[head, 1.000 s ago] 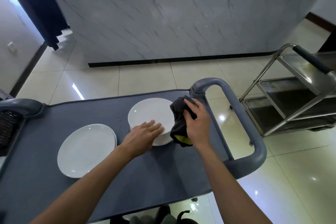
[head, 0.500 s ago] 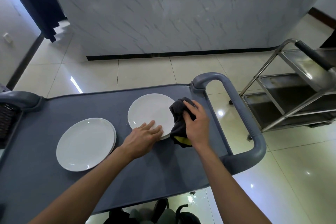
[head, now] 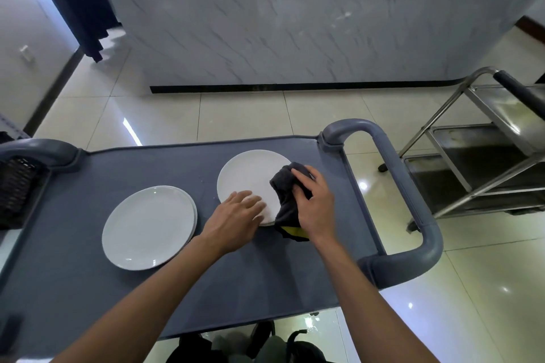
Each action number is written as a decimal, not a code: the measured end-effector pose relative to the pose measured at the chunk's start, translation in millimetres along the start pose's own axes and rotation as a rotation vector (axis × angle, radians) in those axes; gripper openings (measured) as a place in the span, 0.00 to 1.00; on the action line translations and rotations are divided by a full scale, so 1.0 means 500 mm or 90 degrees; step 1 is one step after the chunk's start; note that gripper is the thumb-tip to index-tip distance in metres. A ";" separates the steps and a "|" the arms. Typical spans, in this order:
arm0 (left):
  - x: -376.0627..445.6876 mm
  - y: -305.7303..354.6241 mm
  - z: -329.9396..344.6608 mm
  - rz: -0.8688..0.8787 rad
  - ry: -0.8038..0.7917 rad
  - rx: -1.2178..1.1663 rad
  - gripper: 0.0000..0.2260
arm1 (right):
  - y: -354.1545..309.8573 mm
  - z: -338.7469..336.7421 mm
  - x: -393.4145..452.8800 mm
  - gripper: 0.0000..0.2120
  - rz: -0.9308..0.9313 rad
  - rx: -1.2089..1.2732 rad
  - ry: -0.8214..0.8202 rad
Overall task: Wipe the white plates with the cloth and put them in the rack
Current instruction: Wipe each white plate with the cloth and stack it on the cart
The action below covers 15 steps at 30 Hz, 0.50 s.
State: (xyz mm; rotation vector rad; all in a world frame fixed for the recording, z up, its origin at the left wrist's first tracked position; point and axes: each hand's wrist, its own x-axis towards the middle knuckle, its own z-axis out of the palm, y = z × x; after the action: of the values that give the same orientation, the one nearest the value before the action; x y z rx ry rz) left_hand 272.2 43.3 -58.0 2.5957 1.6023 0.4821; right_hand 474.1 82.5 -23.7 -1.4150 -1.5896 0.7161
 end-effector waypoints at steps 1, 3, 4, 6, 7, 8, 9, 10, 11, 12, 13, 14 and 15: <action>-0.002 0.000 -0.006 -0.015 0.007 0.007 0.10 | -0.002 0.005 0.000 0.16 -0.006 0.000 -0.003; -0.009 -0.006 -0.010 -0.043 0.011 0.011 0.12 | -0.007 0.018 0.001 0.16 -0.017 0.001 -0.015; -0.014 -0.012 -0.011 -0.053 0.011 0.009 0.13 | -0.011 0.024 0.002 0.16 -0.019 0.003 -0.022; -0.026 -0.024 -0.015 -0.070 0.022 0.009 0.13 | -0.018 0.038 0.002 0.16 -0.032 0.006 -0.029; -0.033 -0.029 -0.019 -0.078 0.033 0.010 0.12 | -0.022 0.047 0.002 0.16 -0.040 0.007 -0.032; -0.039 -0.034 -0.024 -0.088 0.046 0.011 0.12 | -0.026 0.057 0.002 0.16 -0.046 0.008 -0.037; -0.046 -0.038 -0.030 -0.100 0.060 0.013 0.10 | -0.029 0.069 0.003 0.16 -0.050 0.008 -0.045; -0.053 -0.043 -0.037 -0.116 0.071 0.015 0.09 | -0.034 0.080 0.003 0.17 -0.052 0.009 -0.055; -0.061 -0.050 -0.043 -0.131 0.076 0.016 0.07 | -0.040 0.092 0.003 0.17 -0.054 0.009 -0.066; -0.069 -0.058 -0.048 -0.146 0.078 0.018 0.06 | -0.046 0.104 0.002 0.17 -0.056 0.011 -0.076; -0.078 -0.067 -0.052 -0.160 0.081 0.021 0.06 | -0.053 0.115 0.001 0.17 -0.058 0.013 -0.087; -0.088 -0.078 -0.055 -0.172 0.085 0.028 0.06 | -0.060 0.128 -0.001 0.17 -0.059 0.013 -0.097; -0.098 -0.088 -0.059 -0.187 0.086 0.031 0.05 | -0.067 0.140 -0.003 0.17 -0.064 0.011 -0.105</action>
State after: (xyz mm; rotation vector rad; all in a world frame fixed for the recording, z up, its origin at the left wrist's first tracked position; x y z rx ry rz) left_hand 205.4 16.7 -50.5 2.3440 2.0197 0.6125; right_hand 396.6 83.7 -27.5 -1.2809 -1.7648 0.8023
